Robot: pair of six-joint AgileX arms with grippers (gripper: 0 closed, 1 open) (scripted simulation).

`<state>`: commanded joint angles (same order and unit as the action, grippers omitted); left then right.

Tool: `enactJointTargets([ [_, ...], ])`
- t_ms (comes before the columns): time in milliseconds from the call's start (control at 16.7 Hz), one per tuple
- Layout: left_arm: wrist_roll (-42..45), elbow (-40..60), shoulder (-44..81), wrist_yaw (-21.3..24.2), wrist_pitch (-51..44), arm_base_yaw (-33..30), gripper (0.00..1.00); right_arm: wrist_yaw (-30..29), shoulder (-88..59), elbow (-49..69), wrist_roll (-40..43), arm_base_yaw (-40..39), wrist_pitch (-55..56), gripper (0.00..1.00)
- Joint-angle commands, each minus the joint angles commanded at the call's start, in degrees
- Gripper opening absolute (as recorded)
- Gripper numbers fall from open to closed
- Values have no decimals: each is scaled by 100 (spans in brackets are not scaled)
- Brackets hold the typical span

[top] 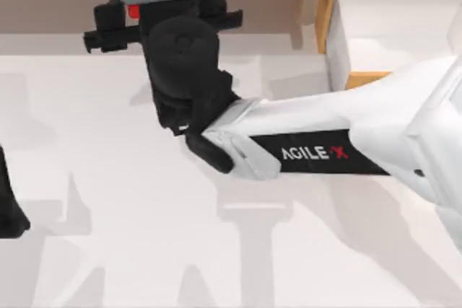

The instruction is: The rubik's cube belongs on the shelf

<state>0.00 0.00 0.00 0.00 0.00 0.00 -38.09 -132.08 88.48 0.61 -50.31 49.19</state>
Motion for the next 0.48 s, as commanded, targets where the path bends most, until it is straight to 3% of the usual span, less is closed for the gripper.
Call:
enactJointTargets([
  [240,0,0,0,0,0,0,100,-935,-101,-248,416,238,592,0],
  [480,0,0,0,0,0,0,100,-1119,-136,-305,508,283,692,0],
])
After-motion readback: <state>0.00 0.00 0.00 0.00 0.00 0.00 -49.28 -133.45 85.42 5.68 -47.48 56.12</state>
